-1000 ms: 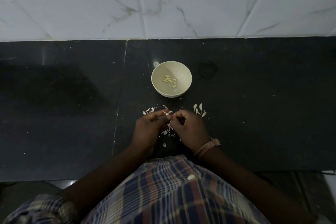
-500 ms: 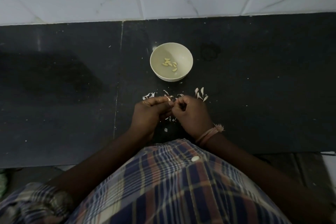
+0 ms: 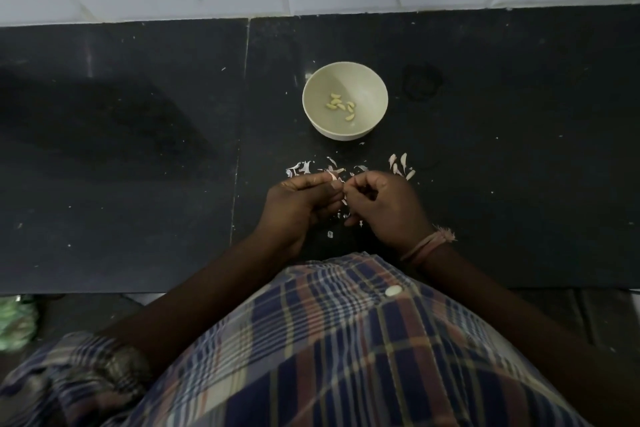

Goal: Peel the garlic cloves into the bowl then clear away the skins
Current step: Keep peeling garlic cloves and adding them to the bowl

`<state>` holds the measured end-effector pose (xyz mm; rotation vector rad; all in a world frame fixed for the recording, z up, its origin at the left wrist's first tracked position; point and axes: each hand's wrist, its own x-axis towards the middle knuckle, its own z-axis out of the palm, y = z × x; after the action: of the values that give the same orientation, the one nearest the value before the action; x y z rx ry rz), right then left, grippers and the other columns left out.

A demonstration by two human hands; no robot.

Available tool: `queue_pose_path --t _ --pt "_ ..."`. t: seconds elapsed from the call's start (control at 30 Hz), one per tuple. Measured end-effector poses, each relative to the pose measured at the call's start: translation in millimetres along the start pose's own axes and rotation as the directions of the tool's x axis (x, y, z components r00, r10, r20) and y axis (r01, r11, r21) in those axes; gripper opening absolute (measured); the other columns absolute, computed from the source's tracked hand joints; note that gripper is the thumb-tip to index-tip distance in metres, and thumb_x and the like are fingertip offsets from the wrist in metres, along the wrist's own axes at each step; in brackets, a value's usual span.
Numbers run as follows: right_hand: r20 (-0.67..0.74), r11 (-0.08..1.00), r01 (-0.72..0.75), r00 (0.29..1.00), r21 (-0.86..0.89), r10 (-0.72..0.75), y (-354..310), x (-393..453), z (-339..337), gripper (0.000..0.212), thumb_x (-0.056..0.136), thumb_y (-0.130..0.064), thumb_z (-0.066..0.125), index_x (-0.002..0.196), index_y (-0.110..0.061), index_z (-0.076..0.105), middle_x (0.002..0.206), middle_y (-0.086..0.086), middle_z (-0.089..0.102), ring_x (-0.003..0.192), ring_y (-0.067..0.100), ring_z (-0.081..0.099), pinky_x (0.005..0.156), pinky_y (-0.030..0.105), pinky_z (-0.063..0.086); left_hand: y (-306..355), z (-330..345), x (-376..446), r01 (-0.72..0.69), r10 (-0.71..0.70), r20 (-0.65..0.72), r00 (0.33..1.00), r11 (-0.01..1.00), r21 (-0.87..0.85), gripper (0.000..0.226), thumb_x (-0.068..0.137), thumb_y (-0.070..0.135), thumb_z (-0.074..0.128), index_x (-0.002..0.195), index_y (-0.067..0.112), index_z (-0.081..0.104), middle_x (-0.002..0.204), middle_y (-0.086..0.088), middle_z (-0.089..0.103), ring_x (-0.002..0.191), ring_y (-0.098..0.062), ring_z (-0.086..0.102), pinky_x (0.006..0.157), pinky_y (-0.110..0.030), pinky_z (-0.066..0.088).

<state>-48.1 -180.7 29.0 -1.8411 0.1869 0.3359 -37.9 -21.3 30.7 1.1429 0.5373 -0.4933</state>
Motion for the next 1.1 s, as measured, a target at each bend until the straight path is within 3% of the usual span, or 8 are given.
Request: queue_pose_path --t 0.1,0.27,0.7,0.9,1.03,1.1 --pt "-0.002 0.999 0.004 1.000 -0.050 -0.004 0.3 -0.8 0.9 0.004 0.091 -0.011 0.069 0.088 -0.009 0.071 0.070 0.002 0.072 0.056 0.020 0.072 0.057 0.034 0.056 -1.2 -0.8 -0.3 0.011 -0.011 0.000 1.000 1.000 0.002 0.009 0.088 -0.004 0.070 0.090 0.005 0.072 0.084 -0.010 0.077 0.075 -0.016 0.074 0.069 -0.024 0.060" --pt "-0.053 0.995 -0.004 0.999 -0.102 -0.002 -0.9 -3.0 2.0 0.005 0.086 -0.007 0.070 0.082 -0.010 0.069 0.069 0.007 0.072 0.051 0.016 0.068 0.050 0.024 0.051 -3.4 3.2 1.3 0.013 -0.013 0.004 1.000 1.000 -0.011 0.010 0.087 -0.004 0.071 0.092 0.004 0.073 0.087 -0.012 0.077 0.078 -0.019 0.074 0.072 -0.027 0.061" --pt "-0.071 0.992 -0.003 0.997 -0.123 -0.006 -1.8 -7.1 2.6 0.010 0.085 -0.008 0.068 0.076 -0.010 0.068 0.055 0.001 0.065 0.045 0.013 0.063 0.047 0.022 0.047 -0.9 5.7 -2.6 0.066 -0.065 0.032 0.997 0.997 -0.031 0.010 0.088 -0.006 0.069 0.095 0.001 0.070 0.085 -0.011 0.076 0.075 -0.016 0.074 0.066 -0.025 0.060" --pt "-0.013 0.992 -0.021 1.000 -0.121 0.020 -6.2 -5.5 -2.6 0.006 0.090 -0.012 0.067 0.088 -0.008 0.069 0.072 0.006 0.073 0.054 0.018 0.070 0.052 0.027 0.054 -2.7 2.9 -1.1 0.102 -0.099 0.060 0.993 0.994 -0.050 0.010 0.091 -0.004 0.067 0.097 0.002 0.070 0.086 -0.010 0.076 0.078 -0.016 0.075 0.069 -0.025 0.061" --pt "0.019 0.990 -0.021 1.000 -0.142 0.024 -4.7 -4.8 -3.5 0.008 0.095 -0.014 0.064 0.093 -0.008 0.068 0.069 0.000 0.070 0.055 0.014 0.071 0.053 0.021 0.052 -0.9 -0.5 1.7 0.131 -0.127 0.067 0.990 0.990 -0.048 0.013 0.092 -0.004 0.065 0.103 0.000 0.069 0.088 -0.011 0.076 0.076 -0.015 0.075 0.066 -0.023 0.060" --pt "0.050 0.995 -0.014 0.999 -0.103 0.019 -1.0 -5.1 -2.5 0.010 0.100 -0.015 0.060 0.096 -0.010 0.069 0.071 -0.002 0.070 0.061 0.015 0.073 0.060 0.025 0.056 -0.1 -2.4 2.2 0.135 -0.133 0.047 0.990 0.989 -0.056 0.014 0.092 -0.004 0.065 0.105 0.000 0.069 0.085 -0.011 0.076 0.073 -0.014 0.074 0.065 -0.023 0.060"
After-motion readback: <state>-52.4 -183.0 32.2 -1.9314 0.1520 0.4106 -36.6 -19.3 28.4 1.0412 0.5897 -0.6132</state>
